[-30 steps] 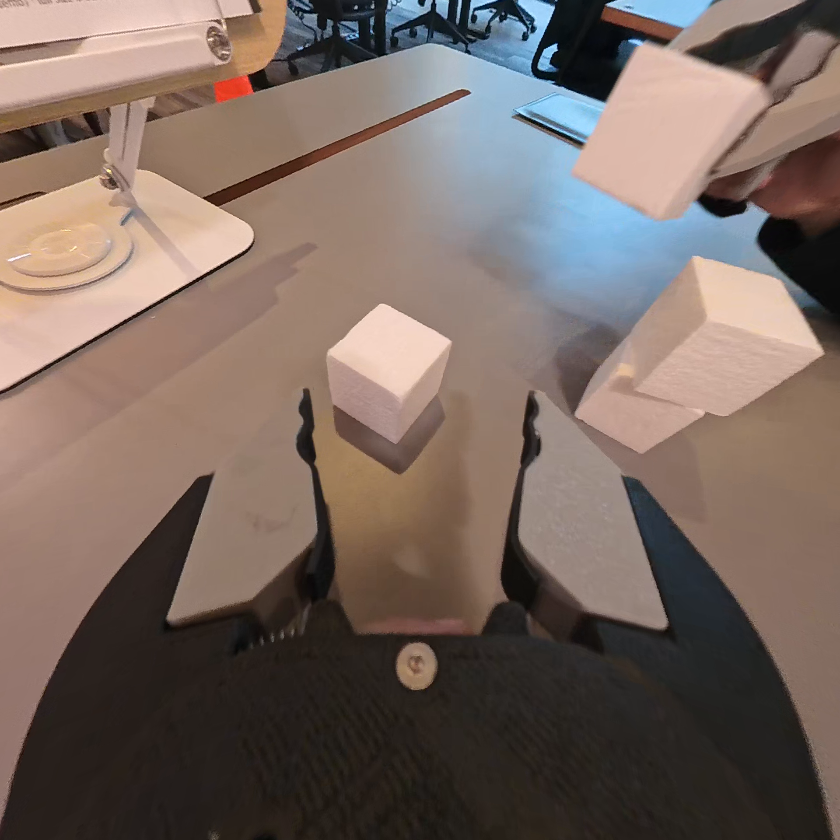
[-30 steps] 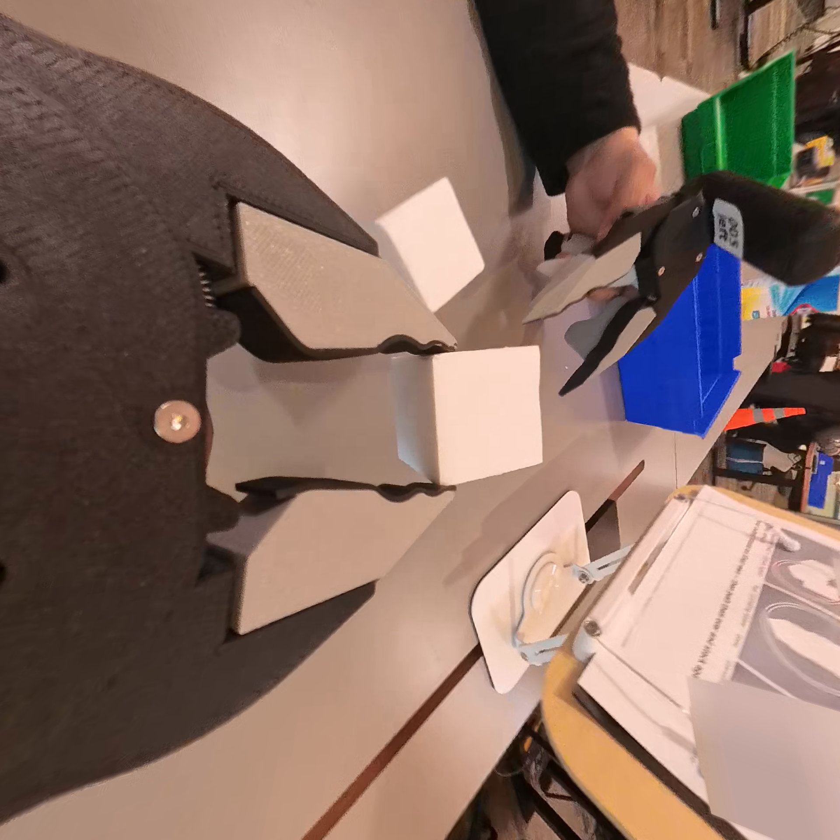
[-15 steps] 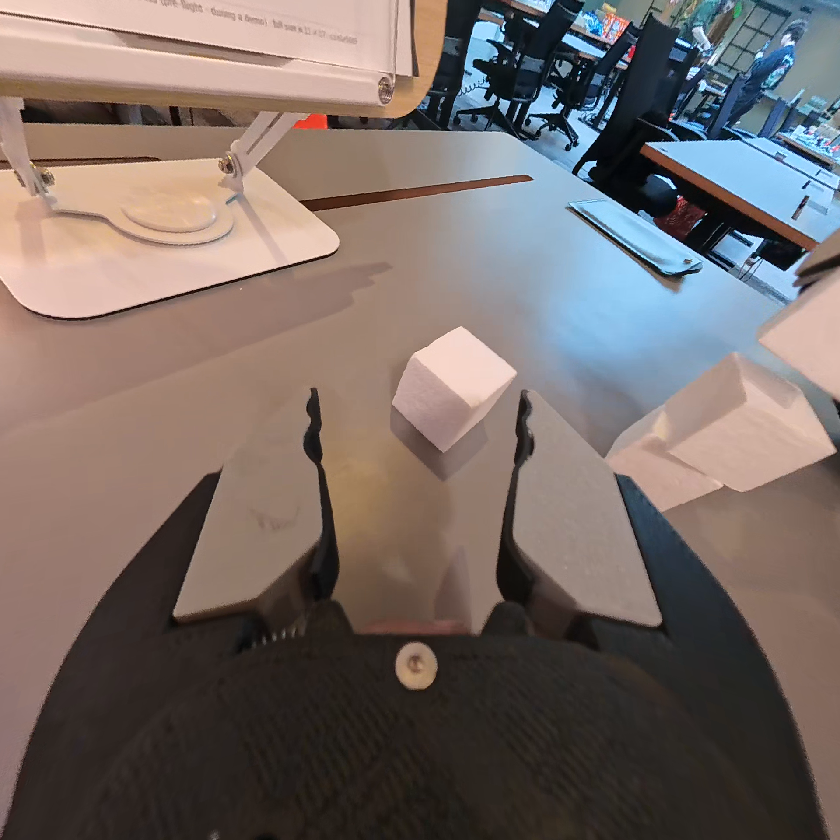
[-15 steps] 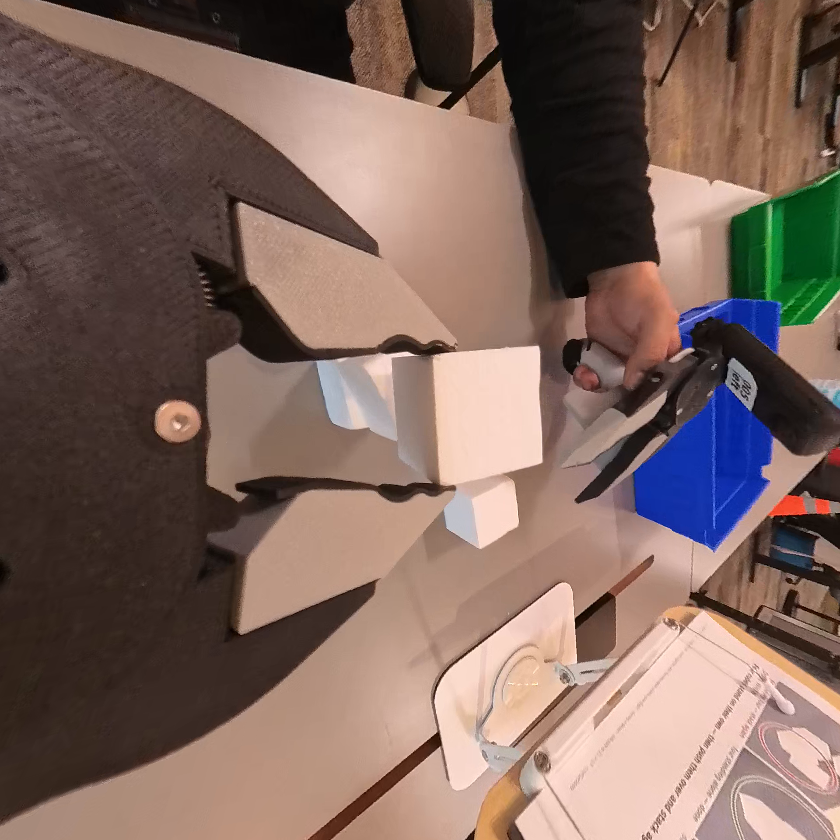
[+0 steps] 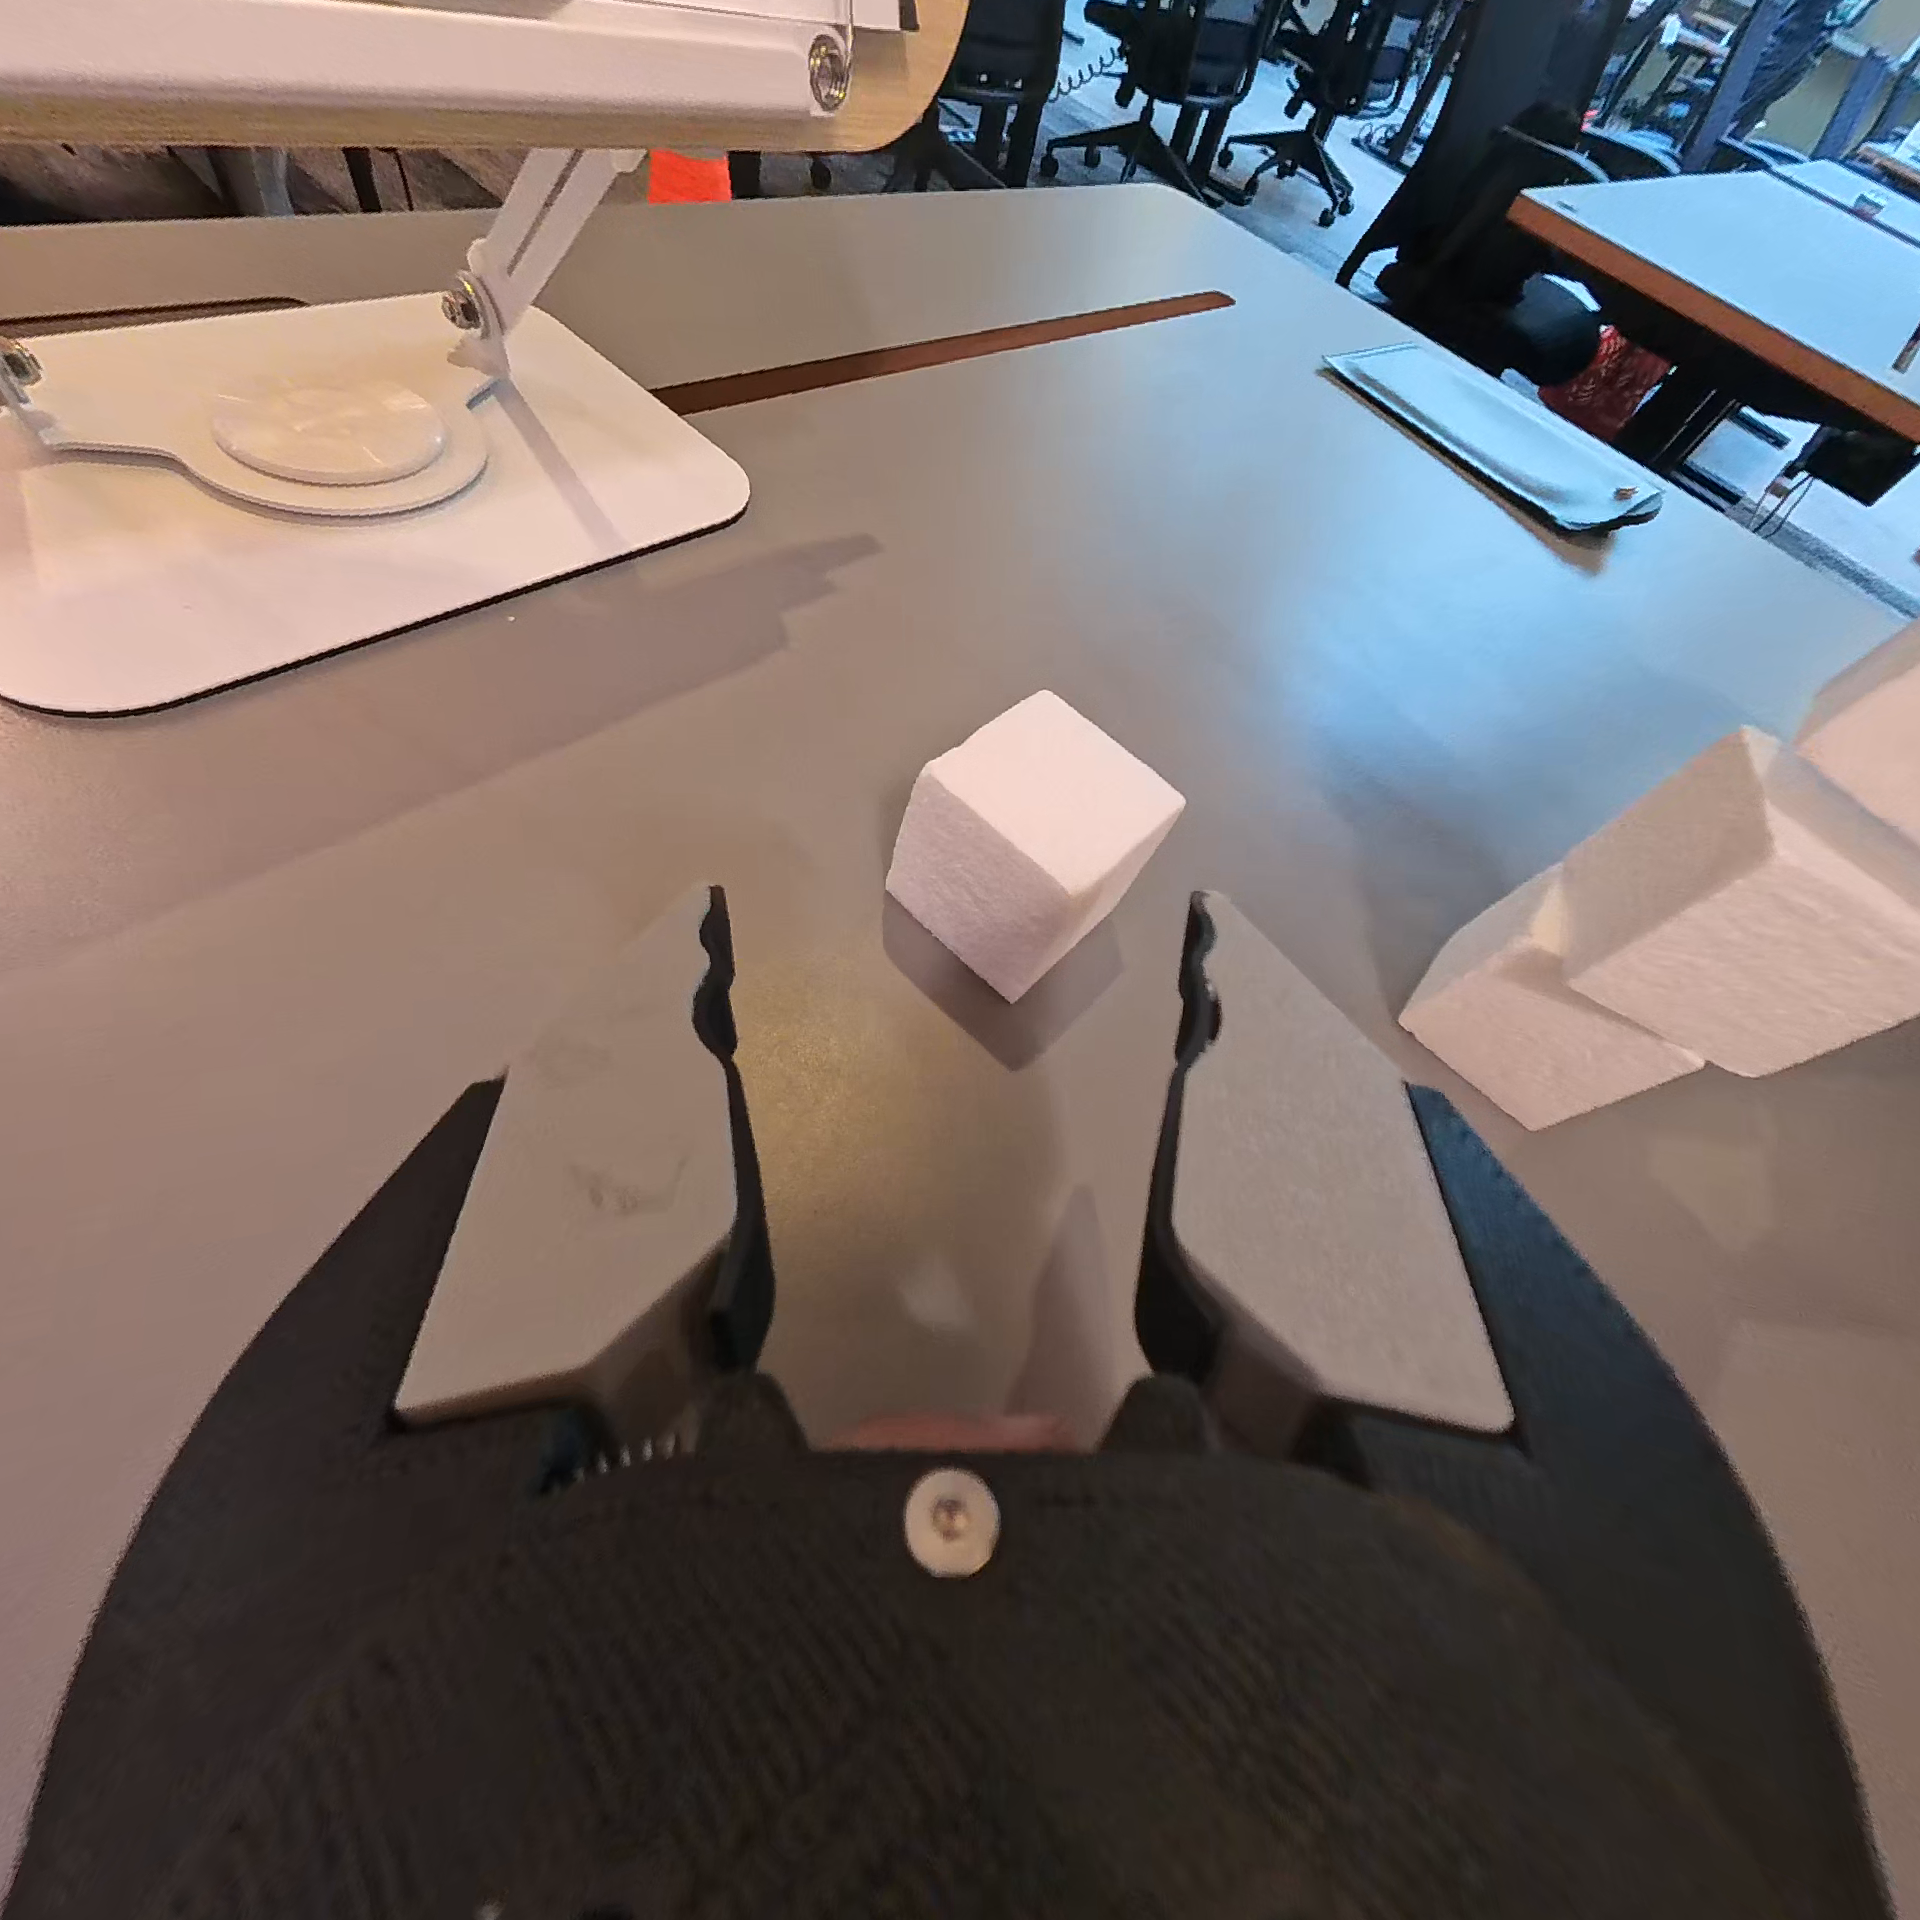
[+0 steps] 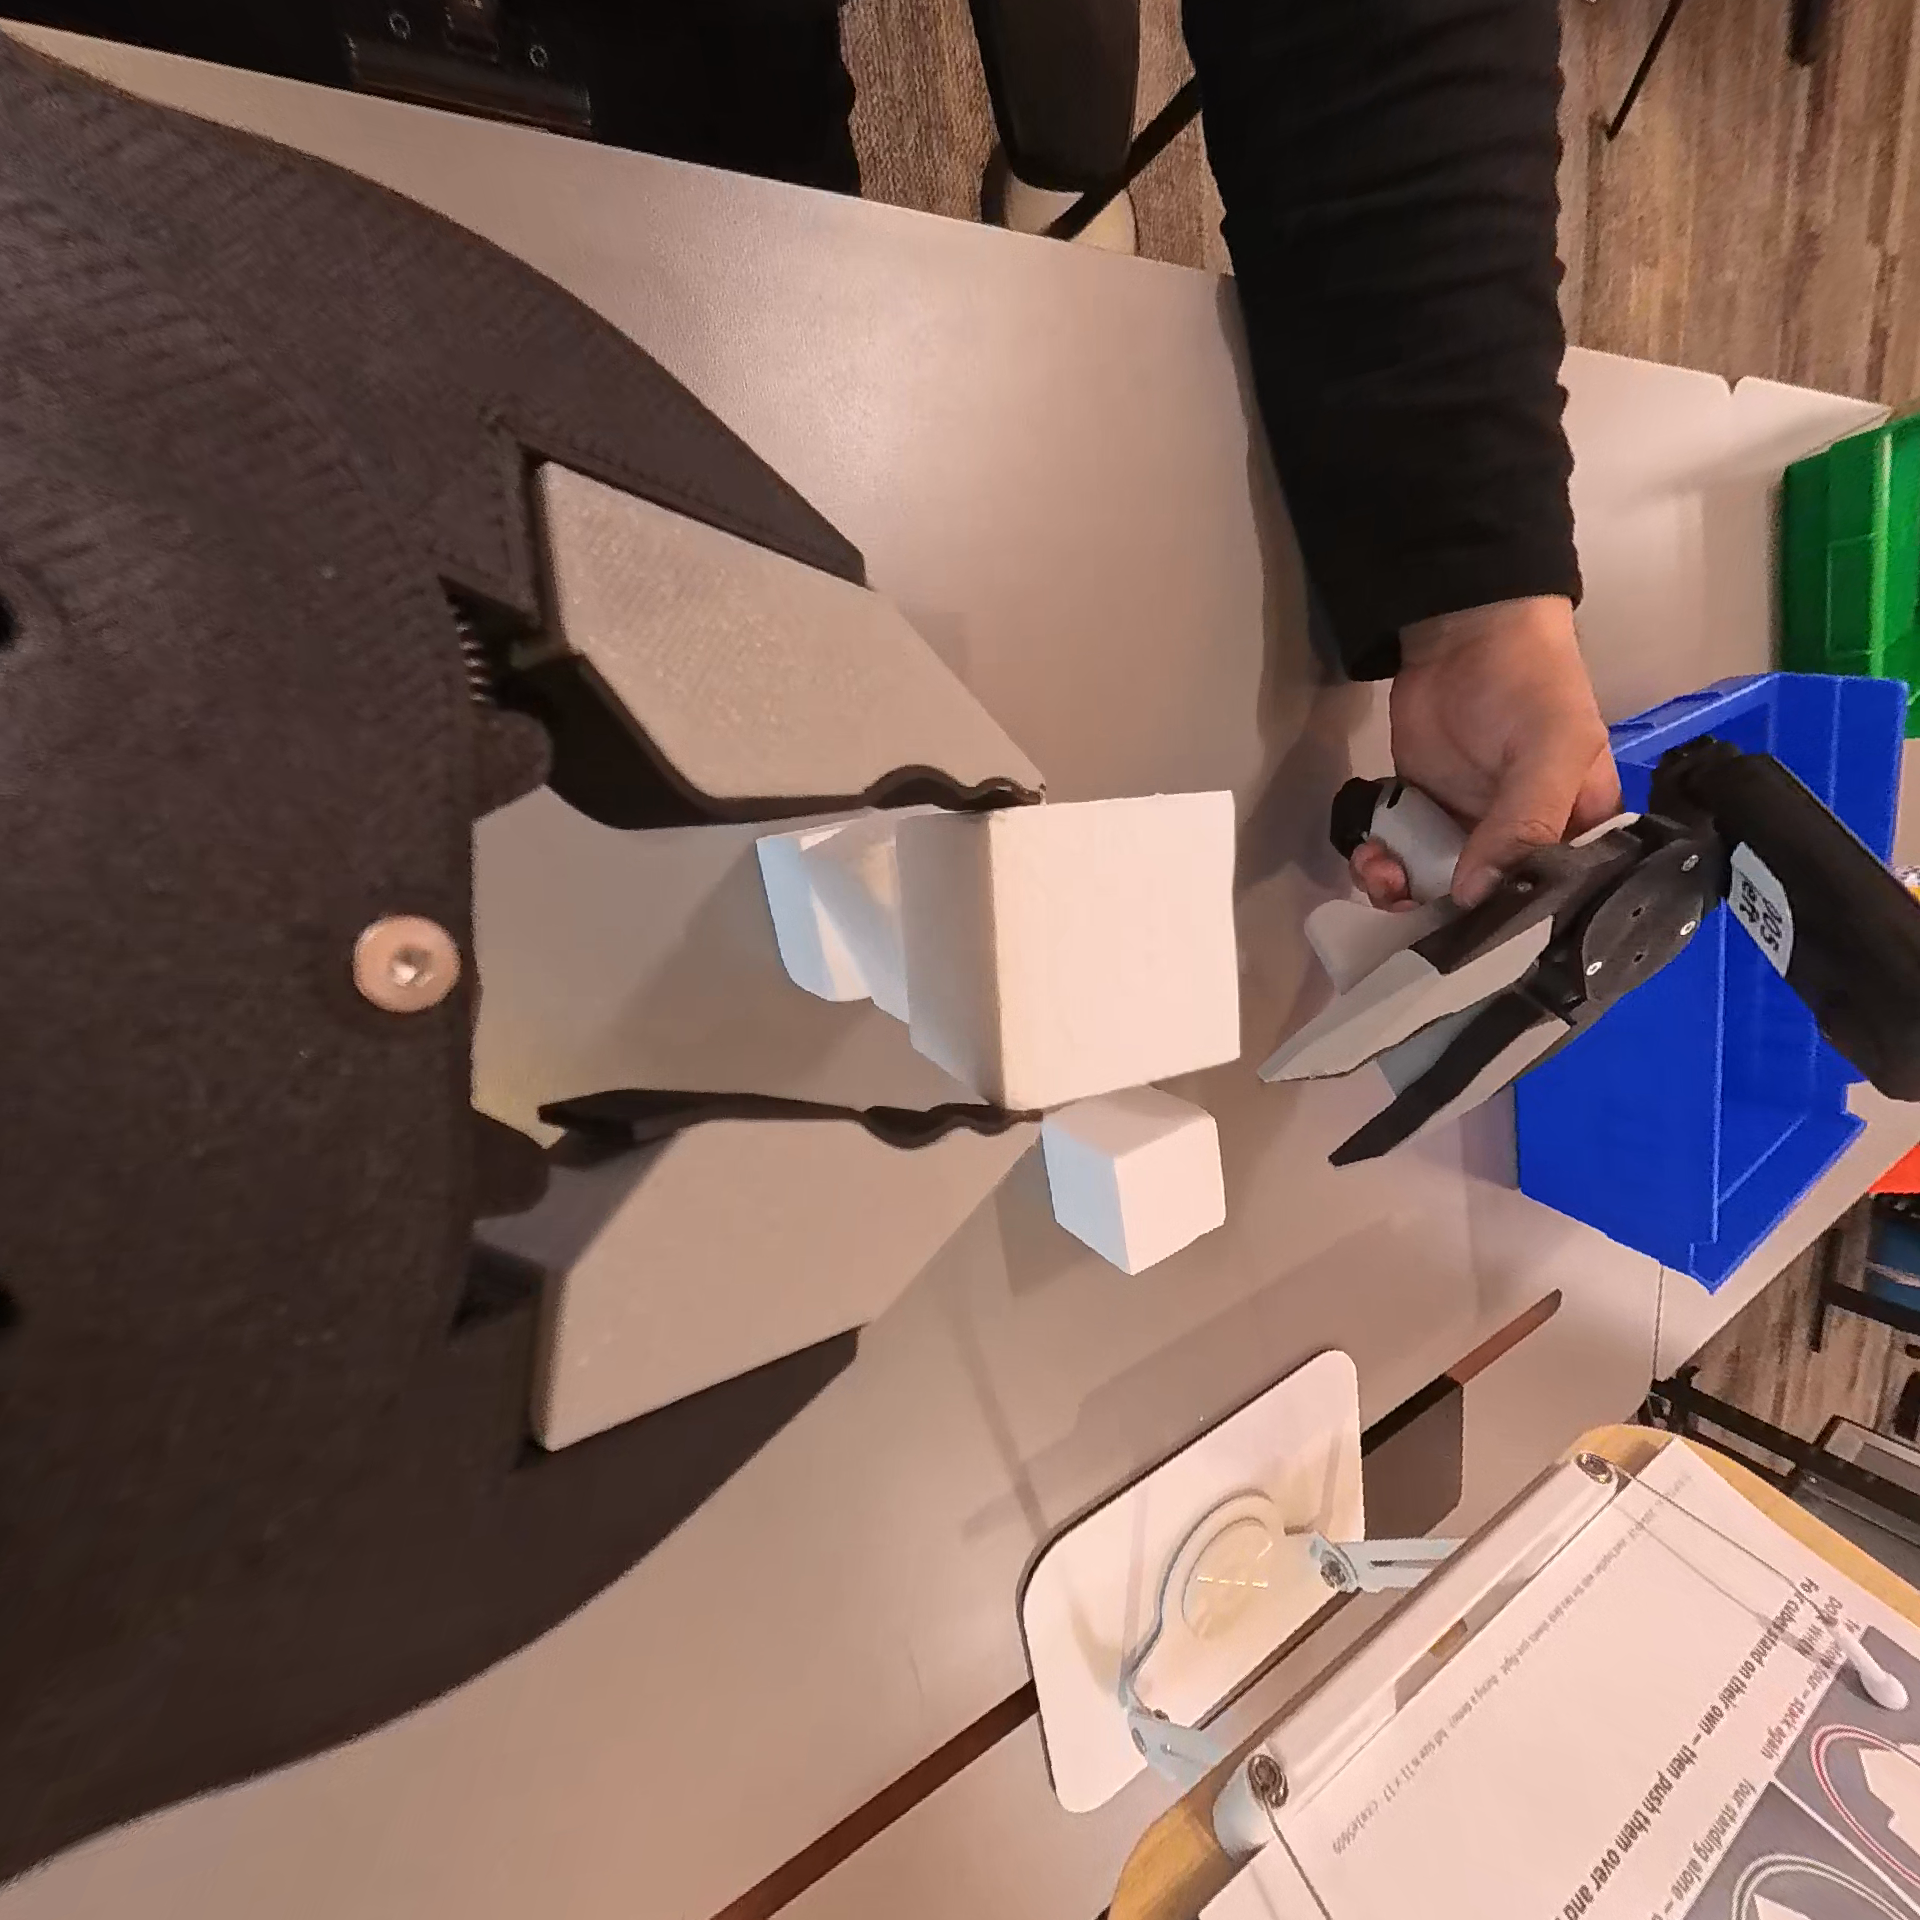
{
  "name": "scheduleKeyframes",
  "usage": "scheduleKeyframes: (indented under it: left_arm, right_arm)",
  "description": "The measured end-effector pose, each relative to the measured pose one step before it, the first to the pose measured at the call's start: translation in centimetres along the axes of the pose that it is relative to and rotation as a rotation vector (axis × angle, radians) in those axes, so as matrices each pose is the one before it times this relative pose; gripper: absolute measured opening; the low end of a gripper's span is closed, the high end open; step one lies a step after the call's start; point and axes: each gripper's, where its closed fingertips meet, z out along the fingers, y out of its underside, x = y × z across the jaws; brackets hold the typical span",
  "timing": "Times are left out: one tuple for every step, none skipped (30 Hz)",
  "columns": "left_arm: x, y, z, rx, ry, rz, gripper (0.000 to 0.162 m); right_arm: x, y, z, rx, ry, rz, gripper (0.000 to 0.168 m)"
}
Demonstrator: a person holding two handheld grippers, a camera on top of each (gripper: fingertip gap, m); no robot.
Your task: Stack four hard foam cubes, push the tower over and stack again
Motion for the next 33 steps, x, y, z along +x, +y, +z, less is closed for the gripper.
scheduleKeyframes:
  left_arm:
    - [-0.022, -0.008, -0.003, 0.0008, 0.0006, -0.0021, 0.085]
    - [0.003, 0.02, -0.001, -0.0004, 0.001, -0.0021, 0.085]
    - [-0.013, 0.02, 0.008, -0.001, 0.0008, -0.0021, 0.085]
    - [0.0, 0.008, 0.002, -0.0002, 0.0006, -0.0011, 0.085]
    - [0.013, 0.013, 0.012, -0.0007, 0.0009, -0.0002, 0.085]
    - [0.02, 0.018, 0.013, -0.0018, 0.0005, 0.0005, 0.085]
    - [0.012, 0.017, 0.016, -0.0015, -0.0005, 0.0017, 0.085]
    - [0.02, 0.019, 0.01, -0.0013, -0.0001, 0.002, 0.085]
    - [0.027, 0.019, 0.014, -0.0016, 0.0004, 0.0012, 0.085]
    - [0.003, 0.007, 0.018, -0.0011, -0.0006, 0.0007, 0.085]
    - [0.0, 0.002, 0.001, 0.0001, -0.0005, 0.0008, 0.085]
    - [0.009, -0.007, -0.009, 0.0002, 0.0001, 0.0002, 0.085]
    - [-0.012, -0.015, -0.013, 0.0005, -0.0002, -0.0005, 0.085]
    - [0.011, -0.028, -0.019, 0.0012, 0.0008, -0.0006, 0.085]
    - [0.002, -0.021, -0.01, 0.001, 0.0007, -0.0008, 0.085]
    - [-0.015, -0.02, -0.014, 0.0013, -0.0009, -0.0005, 0.085]
    - [-0.01, -0.017, -0.016, 0.0011, -0.0004, -0.0004, 0.085]
    - [0.003, -0.003, 0.0, -0.0001, 0.0007, -0.0009, 0.085]
    - [-0.007, -0.004, -0.01, 0.0004, 0.0002, -0.0007, 0.085]
    - [-0.003, -0.01, -0.005, 0.0011, -0.0001, -0.0001, 0.085]
    - [0.019, 0.004, 0.004, -0.0003, 0.0007, -0.0002, 0.085]
    - [0.007, 0.02, 0.008, -0.0012, 0.0005, -0.0001, 0.085]
    - [-0.014, 0.004, -0.002, -0.0003, -0.0007, 0.0006, 0.085]
    - [0.008, 0.006, -0.001, -0.0001, 0.0, 0.0008, 0.085]
    - [0.024, 0.004, 0.008, -0.0007, 0.0014, -0.0003, 0.085]
    - [0.009, 0.011, 0.007, -0.0005, 0.0008, -0.0009, 0.085]
    - [-0.008, 0.017, 0.013, -0.0002, -0.0001, -0.0005, 0.086]
    - [0.003, 0.013, 0.016, -0.001, 0.0005, -0.0004, 0.086]
    - [0.007, 0.028, 0.013, -0.0012, 0.0004, -0.0006, 0.086]
    - [-0.011, -0.003, 0.006, -0.0001, -0.0004, -0.0001, 0.086]
    - [0.012, -0.007, -0.001, 0.0008, 0.0005, 0.0001, 0.086]
    - [0.028, -0.012, -0.006, 0.0006, 0.0013, -0.0003, 0.086]
    - [0.001, -0.03, -0.018, 0.0014, 0.0001, -0.0004, 0.087]
  right_arm:
    - [-0.069, 0.032, 0.059, -0.0014, -0.002, -0.0016, 0.055]
    - [-0.055, 0.026, 0.051, -0.0017, -0.0005, -0.0019, 0.055]
    - [-0.042, 0.044, 0.044, -0.003, -0.0003, -0.0018, 0.055]
    - [-0.043, 0.032, 0.037, -0.0023, -0.0011, -0.0016, 0.055]
    - [-0.041, 0.037, 0.039, -0.0016, -0.0013, -0.001, 0.055]
    - [-0.015, 0.018, 0.024, -0.0012, 0.0002, -0.001, 0.055]
    - [0.009, 0.02, 0.018, -0.001, 0.0012, -0.001, 0.055]
    - [-0.027, 0.014, 0.013, -0.0011, -0.001, 0.0, 0.055]
    - [-0.033, 0.006, 0.01, -0.0002, -0.0012, 0.0007, 0.055]
    - [-0.015, 0.0, 0.013, 0.0002, -0.0002, 0.0, 0.055]
    - [0.003, 0.004, 0.018, -0.0004, 0.0007, -0.0009, 0.055]
    - [-0.02, 0.02, 0.016, -0.001, 0.0001, -0.0005, 0.055]
    - [-0.004, 0.022, 0.011, -0.0016, 0.0, 0.0001, 0.055]
    - [0.019, 0.011, 0.01, -0.0005, 0.0013, -0.0003, 0.055]
    - [0.017, 0.018, 0.0, -0.0007, 0.001, -0.0006, 0.055]
    - [0.015, 0.018, 0.006, -0.0011, 0.001, -0.0005, 0.055]
    - [0.02, 0.023, 0.021, -0.001, 0.0012, 0.0002, 0.055]
    - [0.012, 0.033, 0.027, -0.0011, 0.0002, 0.0006, 0.055]
    - [-0.021, 0.042, 0.034, -0.0016, -0.0008, 0.0002, 0.055]
    - [-0.019, 0.034, 0.044, -0.0014, -0.0007, 0.0, 0.055]
    - [-0.034, 0.009, 0.045, -0.0003, -0.0011, 0.0, 0.055]
    - [-0.041, 0.01, 0.039, 0.0, -0.0016, 0.0003, 0.055]
    - [-0.015, -0.021, 0.014, 0.001, -0.0004, -0.0001, 0.055]
    - [-0.009, 0.007, 0.01, -0.0003, 0.0, -0.0005, 0.055]
    - [0.02, 0.009, -0.004, -0.0006, 0.0011, -0.0006, 0.055]
    - [0.018, 0.013, -0.006, 0.0005, 0.0003, 0.0008, 0.055]
    - [0.011, -0.004, -0.001, 0.0013, -0.0013, 0.0031, 0.055]
    - [0.009, -0.002, 0.01, 0.0019, -0.0016, 0.004, 0.055]
    - [0.015, -0.005, -0.005, 0.0018, -0.0017, 0.0032, 0.055]
    - [0.006, 0.003, -0.013, 0.0011, -0.0017, 0.0017, 0.055]
    - [-0.013, 0.005, -0.024, 0.0011, -0.0024, 0.0004, 0.055]
    - [0.0, -0.003, -0.029, 0.0011, -0.0017, 0.0002, 0.055]
    - [0.019, -0.019, -0.034, 0.002, -0.0008, 0.001, 0.056]
